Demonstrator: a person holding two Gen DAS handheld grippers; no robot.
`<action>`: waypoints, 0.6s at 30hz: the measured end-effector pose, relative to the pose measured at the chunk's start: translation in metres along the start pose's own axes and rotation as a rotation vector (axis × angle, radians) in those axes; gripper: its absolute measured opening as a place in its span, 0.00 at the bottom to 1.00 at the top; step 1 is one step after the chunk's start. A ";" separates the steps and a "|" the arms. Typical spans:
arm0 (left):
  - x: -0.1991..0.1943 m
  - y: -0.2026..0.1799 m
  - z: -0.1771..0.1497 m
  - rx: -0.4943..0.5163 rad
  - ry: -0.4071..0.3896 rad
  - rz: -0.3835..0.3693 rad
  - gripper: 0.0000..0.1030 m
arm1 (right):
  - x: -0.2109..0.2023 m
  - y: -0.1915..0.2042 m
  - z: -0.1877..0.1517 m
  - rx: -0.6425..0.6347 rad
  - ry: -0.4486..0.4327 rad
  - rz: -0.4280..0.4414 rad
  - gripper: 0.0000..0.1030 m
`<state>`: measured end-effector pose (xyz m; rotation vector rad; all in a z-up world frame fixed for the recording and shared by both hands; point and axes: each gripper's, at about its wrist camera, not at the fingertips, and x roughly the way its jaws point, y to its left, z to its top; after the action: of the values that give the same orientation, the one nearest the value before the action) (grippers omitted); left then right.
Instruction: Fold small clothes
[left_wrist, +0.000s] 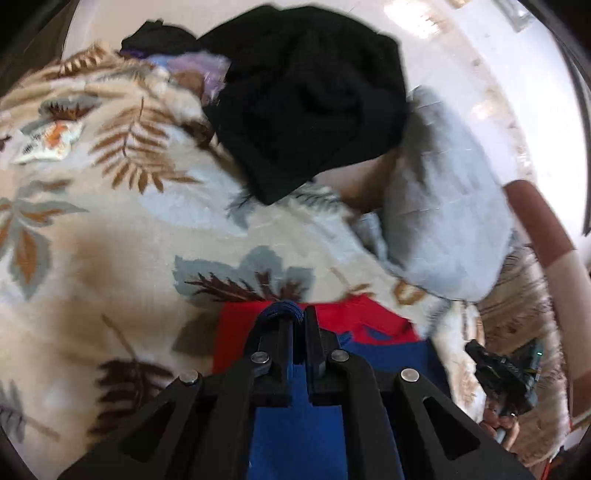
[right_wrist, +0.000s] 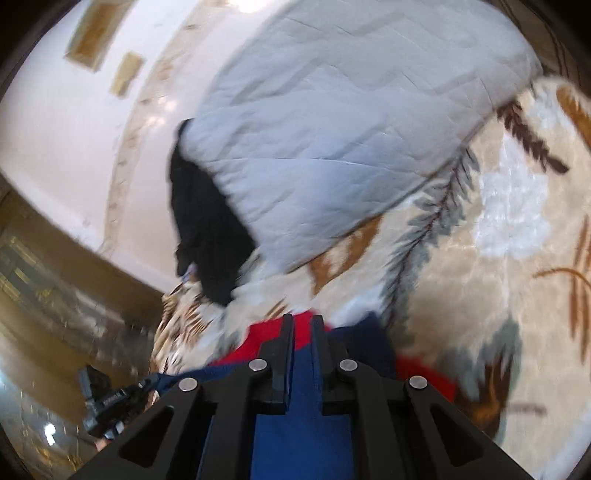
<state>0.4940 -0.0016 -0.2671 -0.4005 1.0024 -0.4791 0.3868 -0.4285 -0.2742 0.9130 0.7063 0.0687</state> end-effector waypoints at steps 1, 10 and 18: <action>0.010 0.004 -0.001 -0.006 0.010 0.004 0.05 | 0.010 -0.009 0.003 0.004 0.003 -0.012 0.09; 0.005 0.009 -0.010 0.005 -0.044 -0.032 0.05 | 0.043 -0.034 0.005 -0.067 0.148 -0.106 0.50; -0.008 0.003 -0.006 0.007 -0.064 -0.055 0.05 | 0.073 -0.029 0.001 -0.075 0.231 -0.054 0.72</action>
<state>0.4853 0.0050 -0.2658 -0.4352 0.9296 -0.5164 0.4370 -0.4226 -0.3345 0.8210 0.9361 0.1535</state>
